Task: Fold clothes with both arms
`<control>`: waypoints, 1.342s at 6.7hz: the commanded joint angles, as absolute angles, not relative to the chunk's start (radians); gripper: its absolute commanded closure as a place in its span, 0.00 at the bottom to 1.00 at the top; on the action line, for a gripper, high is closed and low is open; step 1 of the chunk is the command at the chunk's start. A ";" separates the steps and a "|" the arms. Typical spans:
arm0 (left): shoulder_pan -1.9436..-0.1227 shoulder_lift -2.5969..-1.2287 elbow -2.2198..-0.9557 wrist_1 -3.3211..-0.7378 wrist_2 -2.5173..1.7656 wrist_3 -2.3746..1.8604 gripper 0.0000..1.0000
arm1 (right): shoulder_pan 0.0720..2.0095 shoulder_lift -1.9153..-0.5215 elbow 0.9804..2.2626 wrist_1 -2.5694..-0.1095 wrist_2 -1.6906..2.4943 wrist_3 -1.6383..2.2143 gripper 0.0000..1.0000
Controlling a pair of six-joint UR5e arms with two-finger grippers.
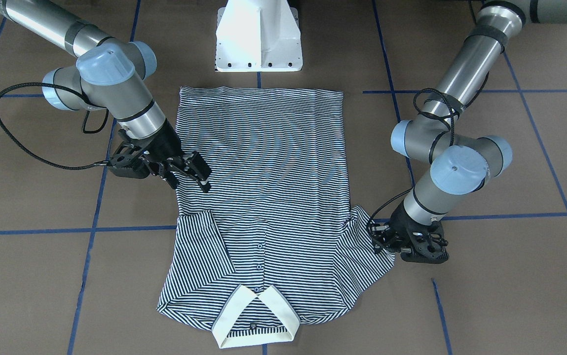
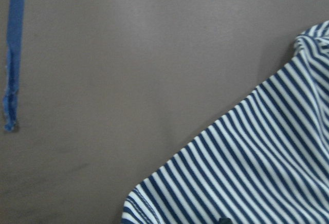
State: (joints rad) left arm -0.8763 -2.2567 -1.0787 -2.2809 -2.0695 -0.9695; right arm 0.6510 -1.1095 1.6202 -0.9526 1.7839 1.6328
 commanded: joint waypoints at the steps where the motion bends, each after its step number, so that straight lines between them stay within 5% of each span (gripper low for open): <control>1: -0.896 -2.261 -1.094 -2.279 -2.117 -0.973 1.00 | 0.647 -1.114 1.617 -0.953 1.779 1.632 0.00; 8: -0.744 -2.471 -0.989 -2.214 -1.925 -1.243 1.00 | 0.653 -1.155 1.647 -0.950 1.784 1.572 0.00; 9: -0.744 -2.473 -0.994 -2.214 -1.921 -1.246 0.39 | 0.652 -1.155 1.646 -0.950 1.784 1.571 0.00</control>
State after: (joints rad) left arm -0.7466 -2.4671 -0.9980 -2.2131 -1.9324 -1.2404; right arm 0.6535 -1.1545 1.6468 -0.9496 1.7846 1.5726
